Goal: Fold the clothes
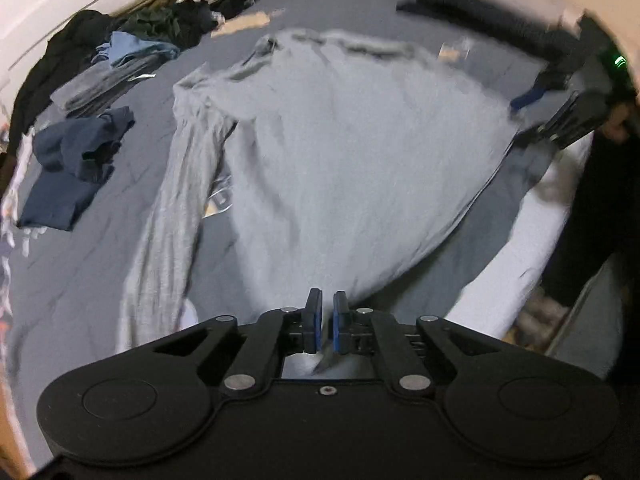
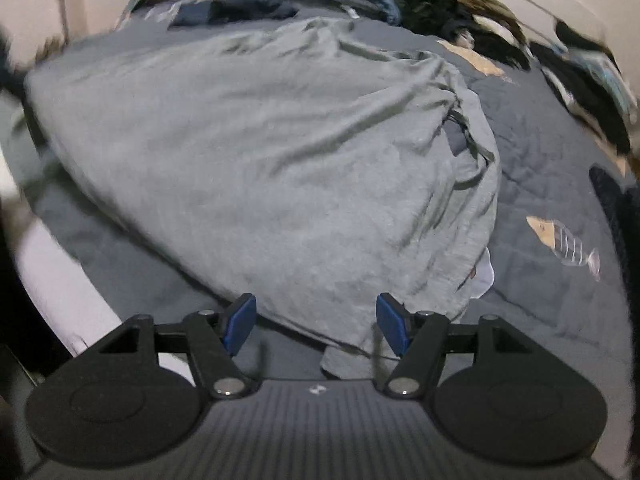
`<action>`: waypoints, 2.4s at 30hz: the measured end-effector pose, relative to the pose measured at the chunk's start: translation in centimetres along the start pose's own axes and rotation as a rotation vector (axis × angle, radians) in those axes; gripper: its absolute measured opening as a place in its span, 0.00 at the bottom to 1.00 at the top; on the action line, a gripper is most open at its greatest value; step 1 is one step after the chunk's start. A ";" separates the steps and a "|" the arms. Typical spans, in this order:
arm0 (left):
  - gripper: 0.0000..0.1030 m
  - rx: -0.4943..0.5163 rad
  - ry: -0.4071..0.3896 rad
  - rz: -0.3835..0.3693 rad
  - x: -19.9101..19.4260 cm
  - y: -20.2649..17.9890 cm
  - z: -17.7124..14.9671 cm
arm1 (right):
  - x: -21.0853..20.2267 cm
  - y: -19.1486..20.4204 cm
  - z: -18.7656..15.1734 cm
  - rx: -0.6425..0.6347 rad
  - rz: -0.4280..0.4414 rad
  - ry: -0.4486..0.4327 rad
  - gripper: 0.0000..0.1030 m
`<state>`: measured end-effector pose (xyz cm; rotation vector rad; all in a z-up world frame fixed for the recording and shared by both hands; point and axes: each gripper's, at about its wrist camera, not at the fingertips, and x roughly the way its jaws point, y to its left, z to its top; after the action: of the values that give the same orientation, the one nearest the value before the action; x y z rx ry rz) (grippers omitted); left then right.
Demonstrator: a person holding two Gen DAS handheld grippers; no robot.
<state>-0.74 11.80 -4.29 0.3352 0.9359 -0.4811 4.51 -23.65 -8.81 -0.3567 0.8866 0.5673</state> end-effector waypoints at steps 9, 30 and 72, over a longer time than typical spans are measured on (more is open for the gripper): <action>0.35 -0.126 -0.223 -0.108 -0.5 -1.2 2.0 | 0.7 -10.2 1.0 0.303 -0.177 -0.021 0.64; 0.35 -0.210 -0.258 -0.161 2.9 -2.9 2.8 | -3.3 -17.6 3.4 0.401 -0.384 -0.044 0.00; 0.30 -0.306 -0.286 0.024 18.3 20.4 19.9 | 6.7 -11.3 17.4 0.336 0.129 -0.358 0.54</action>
<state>32.83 15.11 -7.04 -0.0017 0.7118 -0.3457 25.54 -21.62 -3.24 0.1071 0.6447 0.5673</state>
